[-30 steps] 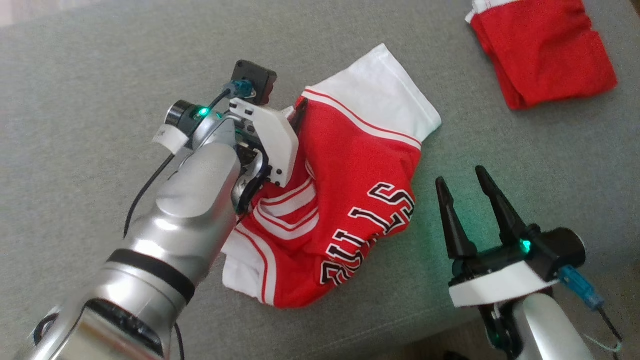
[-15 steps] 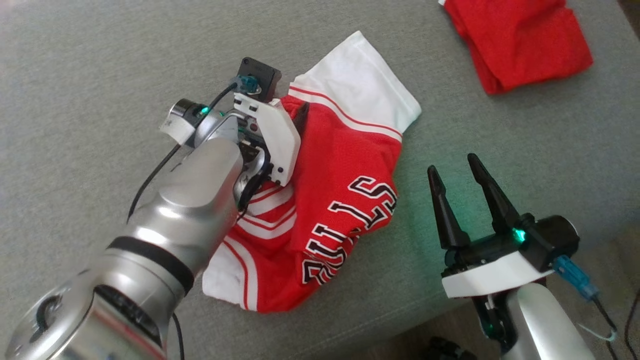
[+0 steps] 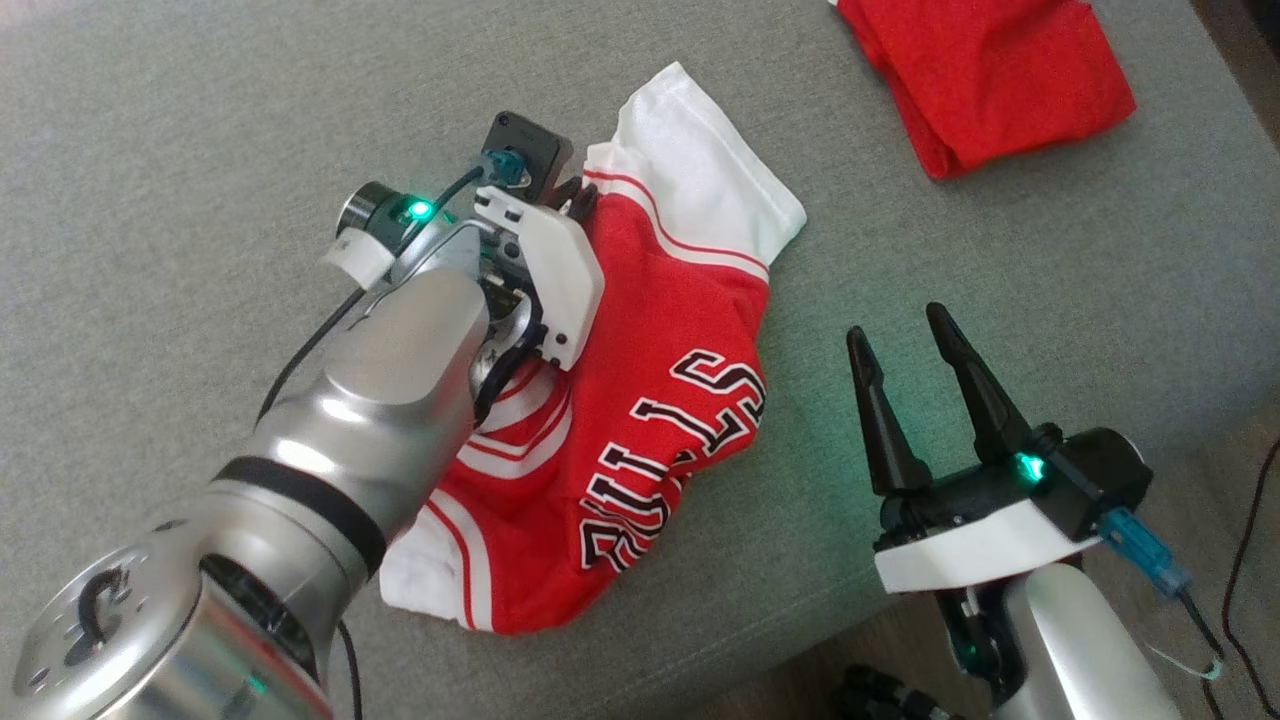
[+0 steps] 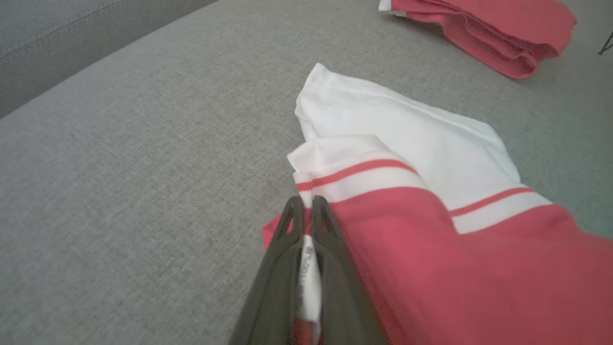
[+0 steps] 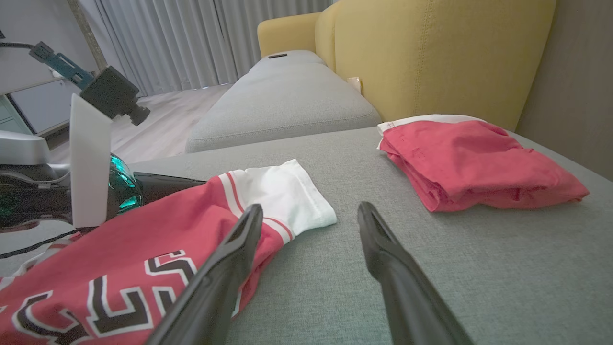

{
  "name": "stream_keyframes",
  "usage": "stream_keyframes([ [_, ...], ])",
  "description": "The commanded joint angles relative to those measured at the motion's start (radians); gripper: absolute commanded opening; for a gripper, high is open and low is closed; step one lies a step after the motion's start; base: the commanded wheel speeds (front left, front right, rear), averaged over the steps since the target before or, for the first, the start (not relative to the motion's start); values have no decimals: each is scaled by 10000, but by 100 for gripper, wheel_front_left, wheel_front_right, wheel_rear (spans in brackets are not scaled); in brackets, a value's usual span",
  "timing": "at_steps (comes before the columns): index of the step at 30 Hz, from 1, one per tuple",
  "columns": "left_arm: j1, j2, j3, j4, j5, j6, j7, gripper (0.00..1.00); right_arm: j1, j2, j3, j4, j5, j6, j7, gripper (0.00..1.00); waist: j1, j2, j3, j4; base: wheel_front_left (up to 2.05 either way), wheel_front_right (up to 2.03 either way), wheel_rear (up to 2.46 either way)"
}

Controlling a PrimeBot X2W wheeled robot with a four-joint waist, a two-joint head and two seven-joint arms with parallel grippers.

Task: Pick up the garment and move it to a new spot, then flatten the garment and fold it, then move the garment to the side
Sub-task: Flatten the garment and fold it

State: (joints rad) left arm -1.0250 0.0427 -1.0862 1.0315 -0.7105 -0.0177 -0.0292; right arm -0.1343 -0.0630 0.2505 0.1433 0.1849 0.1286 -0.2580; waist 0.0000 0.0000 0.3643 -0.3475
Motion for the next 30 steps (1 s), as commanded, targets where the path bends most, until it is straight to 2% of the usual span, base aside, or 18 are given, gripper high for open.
stream_keyframes([
  [1, -599, 76, 78, -171, -120, -36, -182, 0, -75, 47, 173, -248, 45, 21, -38, 100, 0, 0, -39, 2, 0, 0, 0],
  [7, -918, 76, -235, -679, -300, -144, -1209, 0, -26, 70, 169, -160, 34, 21, -38, 100, 0, 0, -419, 43, 0, 0, 0],
  [11, -1526, 76, -190, -1534, -760, -424, -1781, 0, 19, 84, 205, -125, 53, 21, -38, 100, 0, 0, -914, 33, 0, 0, 0],
  [19, -3282, 76, 835, -2819, -1788, -899, -2254, 0, 388, 101, 110, -72, 17, 21, -38, 100, 0, 0, -1984, 117, 0, 0, 0],
  [23, -3441, 124, 1595, -3303, -2530, -1043, -2295, 0, 675, 105, -51, -72, -46, 21, -38, 100, 0, 0, -2427, 413, 0, 0, 0],
  [27, -2612, 596, 1833, -3996, -3134, -1099, -2304, 0, 880, 106, -143, -118, -106, 21, -38, 100, 0, 0, -2736, 760, 0, 0, 0],
  [30, -1354, 1396, 1823, -4583, -3195, -1017, -2312, 0, 990, 101, -252, -183, -149, 21, -38, 100, 0, 0, -2867, 1005, 0, 0, 0],
])
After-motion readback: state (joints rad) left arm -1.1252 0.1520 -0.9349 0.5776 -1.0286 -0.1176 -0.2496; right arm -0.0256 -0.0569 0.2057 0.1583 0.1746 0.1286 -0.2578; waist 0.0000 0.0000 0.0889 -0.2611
